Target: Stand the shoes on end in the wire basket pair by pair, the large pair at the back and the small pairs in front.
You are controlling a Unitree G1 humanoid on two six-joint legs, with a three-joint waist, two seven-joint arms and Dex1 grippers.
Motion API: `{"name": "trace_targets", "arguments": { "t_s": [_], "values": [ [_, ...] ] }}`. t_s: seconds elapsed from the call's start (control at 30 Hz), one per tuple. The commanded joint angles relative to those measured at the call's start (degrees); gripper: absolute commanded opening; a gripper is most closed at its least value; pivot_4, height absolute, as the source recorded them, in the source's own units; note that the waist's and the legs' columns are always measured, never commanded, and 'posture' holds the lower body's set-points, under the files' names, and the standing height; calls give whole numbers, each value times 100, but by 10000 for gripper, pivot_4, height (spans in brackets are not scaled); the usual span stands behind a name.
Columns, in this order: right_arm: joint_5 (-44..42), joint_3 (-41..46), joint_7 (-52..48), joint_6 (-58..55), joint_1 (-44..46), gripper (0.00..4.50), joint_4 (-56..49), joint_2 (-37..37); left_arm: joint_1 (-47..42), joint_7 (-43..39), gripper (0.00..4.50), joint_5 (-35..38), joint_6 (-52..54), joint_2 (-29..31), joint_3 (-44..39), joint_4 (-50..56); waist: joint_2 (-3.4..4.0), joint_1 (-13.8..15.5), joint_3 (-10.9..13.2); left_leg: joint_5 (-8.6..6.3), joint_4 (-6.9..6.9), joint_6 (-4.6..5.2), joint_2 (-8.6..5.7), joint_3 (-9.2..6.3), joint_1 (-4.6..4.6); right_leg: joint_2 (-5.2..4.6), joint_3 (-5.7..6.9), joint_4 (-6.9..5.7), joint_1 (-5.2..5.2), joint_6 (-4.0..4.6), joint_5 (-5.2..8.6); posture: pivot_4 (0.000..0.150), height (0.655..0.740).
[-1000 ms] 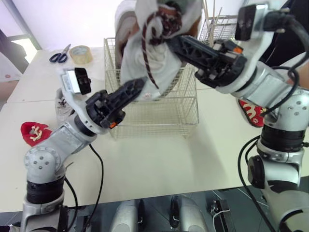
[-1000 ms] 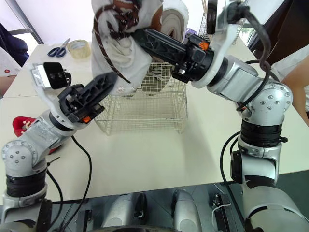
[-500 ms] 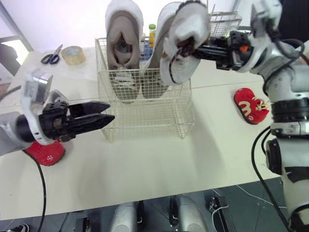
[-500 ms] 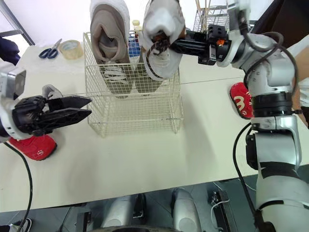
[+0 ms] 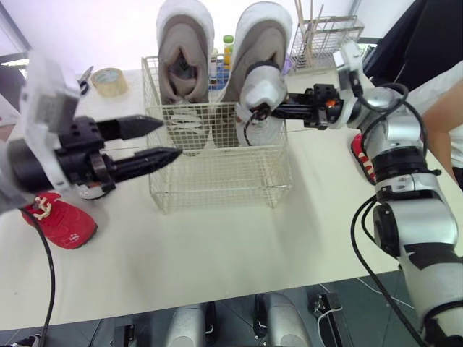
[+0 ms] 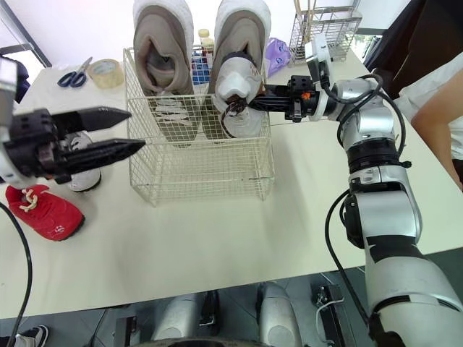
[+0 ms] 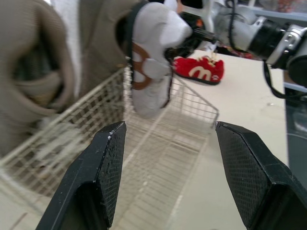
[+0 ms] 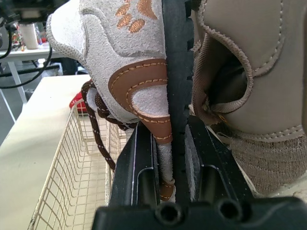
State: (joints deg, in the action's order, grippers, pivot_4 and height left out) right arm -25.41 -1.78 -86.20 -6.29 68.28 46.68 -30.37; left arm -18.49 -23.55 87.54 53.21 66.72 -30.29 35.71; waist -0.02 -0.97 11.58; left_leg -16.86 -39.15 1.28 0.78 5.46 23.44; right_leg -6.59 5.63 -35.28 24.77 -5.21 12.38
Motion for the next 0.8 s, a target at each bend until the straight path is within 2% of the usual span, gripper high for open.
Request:
{"name": "trace_targets", "arguments": {
  "t_s": [0.03, 0.07, 0.1, 0.17, 0.2, 0.23, 0.8],
  "values": [
    [2, 306, 158, 11, -23, 7057, -112, 0, 386, 568, 30723, 386, -219, -370, -26, 282, -1, 5, 0, 1, 0, -2, 1, -2, -1, 0, 0, -2, 0, 1, 0, 1500, 7400],
    [1, 347, 201, 1, -50, 12607, -162, 3, 505, 662, 31024, 428, -253, -475, -11, 323, -2, 13, -1, 2, -1, -4, 1, -4, -1, 0, 1, -4, 0, 1, -1, 1500, 7400],
    [-5, 384, 236, -21, -71, 15554, -218, 5, 610, 717, 31024, 454, -273, -551, -2, 357, -2, 18, 0, 3, -2, -5, 1, -6, -1, 1, 1, -4, -2, 1, -1, 1500, 7400],
    [-21, 446, 299, -74, -130, 24552, -382, -13, 841, 764, 31024, 455, -301, -696, 32, 422, -1, 20, -1, 3, -3, -5, 0, -5, 0, 1, 1, -4, -2, 2, -1, 1500, 7400],
    [-40, 486, 329, -129, -166, 30604, -476, -37, 960, 744, 31024, 414, -301, -749, 61, 452, -1, 18, -1, 3, -3, -5, -2, -5, -1, 0, 1, -5, -2, 2, -1, 1500, 7400],
    [-56, 506, 340, -223, -214, 34095, -603, -80, 1062, 712, 31024, 350, -296, -791, 93, 462, 0, 14, 0, 3, -3, -5, -2, -5, 0, 0, 1, -4, -2, 3, -1, 1500, 7400],
    [-239, 610, 522, -1815, -906, 34095, -1912, -481, 1248, 275, 31024, -438, -457, -1218, 768, 252, -1, 22, -1, 4, -3, -5, -1, -3, -1, 4, 1, -6, -2, 3, -1, 1500, 7400]
  ]
}}
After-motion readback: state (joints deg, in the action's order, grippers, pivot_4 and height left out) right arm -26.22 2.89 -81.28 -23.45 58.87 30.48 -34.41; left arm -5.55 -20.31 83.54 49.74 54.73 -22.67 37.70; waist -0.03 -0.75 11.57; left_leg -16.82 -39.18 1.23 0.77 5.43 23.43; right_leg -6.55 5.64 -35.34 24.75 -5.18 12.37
